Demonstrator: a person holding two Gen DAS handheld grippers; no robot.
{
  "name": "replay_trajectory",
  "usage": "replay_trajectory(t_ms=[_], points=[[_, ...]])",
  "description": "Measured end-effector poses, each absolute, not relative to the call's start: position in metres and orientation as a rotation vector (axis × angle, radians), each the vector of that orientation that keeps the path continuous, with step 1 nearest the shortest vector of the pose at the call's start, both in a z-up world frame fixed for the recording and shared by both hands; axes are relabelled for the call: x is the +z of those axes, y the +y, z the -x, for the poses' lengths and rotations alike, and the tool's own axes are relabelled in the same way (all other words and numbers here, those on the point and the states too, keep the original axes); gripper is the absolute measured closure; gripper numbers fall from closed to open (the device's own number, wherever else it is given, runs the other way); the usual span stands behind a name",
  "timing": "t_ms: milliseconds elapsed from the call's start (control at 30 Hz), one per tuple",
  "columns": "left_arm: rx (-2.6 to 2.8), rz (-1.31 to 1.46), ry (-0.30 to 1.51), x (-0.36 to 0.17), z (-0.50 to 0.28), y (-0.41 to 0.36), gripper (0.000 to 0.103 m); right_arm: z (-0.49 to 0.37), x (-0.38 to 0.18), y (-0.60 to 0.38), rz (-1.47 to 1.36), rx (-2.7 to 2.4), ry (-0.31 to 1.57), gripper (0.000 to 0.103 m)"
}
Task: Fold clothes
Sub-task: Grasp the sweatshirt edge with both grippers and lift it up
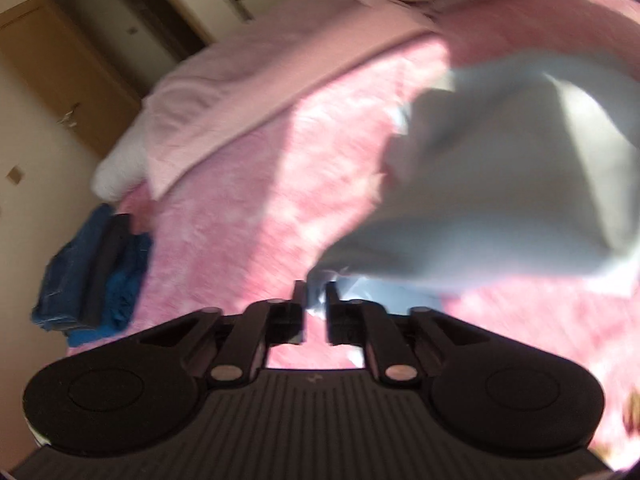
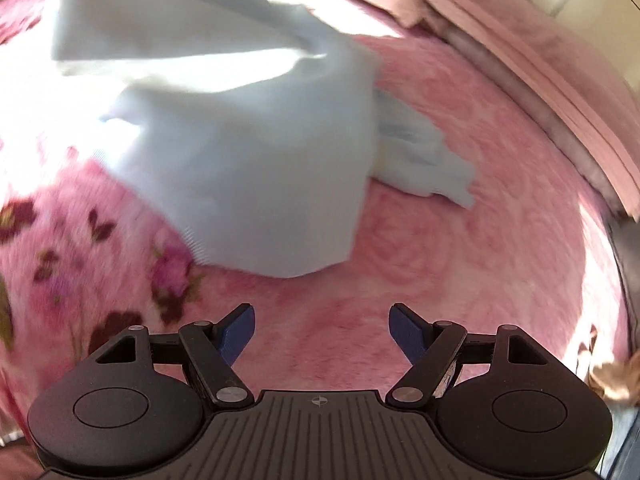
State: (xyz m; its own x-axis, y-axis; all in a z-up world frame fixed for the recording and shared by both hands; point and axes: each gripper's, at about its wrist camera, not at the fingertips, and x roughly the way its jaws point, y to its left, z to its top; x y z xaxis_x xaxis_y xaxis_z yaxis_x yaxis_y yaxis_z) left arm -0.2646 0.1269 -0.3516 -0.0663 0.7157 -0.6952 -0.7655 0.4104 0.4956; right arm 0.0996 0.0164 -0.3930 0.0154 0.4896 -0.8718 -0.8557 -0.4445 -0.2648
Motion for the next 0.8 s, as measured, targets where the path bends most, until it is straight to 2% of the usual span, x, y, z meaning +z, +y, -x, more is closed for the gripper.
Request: replay_trajectory(t_ms=[200, 300, 433, 533, 600, 667, 733, 767, 800], points=[[1.114, 0.076, 1.136, -0.388, 0.241, 0.060, 0.077, -0.100, -0.408, 0.015, 1.325, 1.640, 0.377, 0.026], [1.098, -0.147, 1.155, -0.390, 0.224, 0.054, 0.065, -0.097, -0.413, 0.020, 1.364, 1.649, 0.292, 0.026], [1.090, -0.423, 1.135, -0.388, 0.213, 0.050, 0.061, -0.092, -0.421, 0.029, 1.405, 1.669, 0.169, 0.026], [1.084, -0.607, 1.125, -0.391, 0.212, 0.048, 0.051, -0.086, -0.429, 0.037, 1.435, 1.692, 0.078, 0.026], [1.057, -0.734, 1.119, -0.398, 0.212, 0.048, 0.038, -0.081, -0.434, 0.039, 1.450, 1.709, 0.012, 0.026], [1.011, -0.811, 1.130, -0.409, 0.210, 0.051, 0.035, -0.077, -0.439, 0.040, 1.464, 1.727, -0.058, 0.026], [0.965, -0.829, 1.164, -0.422, 0.209, 0.058, 0.042, -0.072, -0.443, 0.039, 1.479, 1.744, -0.136, 0.026], [0.946, -0.821, 1.184, -0.428, 0.208, 0.063, 0.069, -0.070, -0.445, 0.038, 1.487, 1.751, -0.177, 0.026], [0.942, -0.799, 1.195, -0.430, 0.208, 0.068, 0.091, -0.068, -0.446, 0.038, 1.494, 1.756, -0.208, 0.026]])
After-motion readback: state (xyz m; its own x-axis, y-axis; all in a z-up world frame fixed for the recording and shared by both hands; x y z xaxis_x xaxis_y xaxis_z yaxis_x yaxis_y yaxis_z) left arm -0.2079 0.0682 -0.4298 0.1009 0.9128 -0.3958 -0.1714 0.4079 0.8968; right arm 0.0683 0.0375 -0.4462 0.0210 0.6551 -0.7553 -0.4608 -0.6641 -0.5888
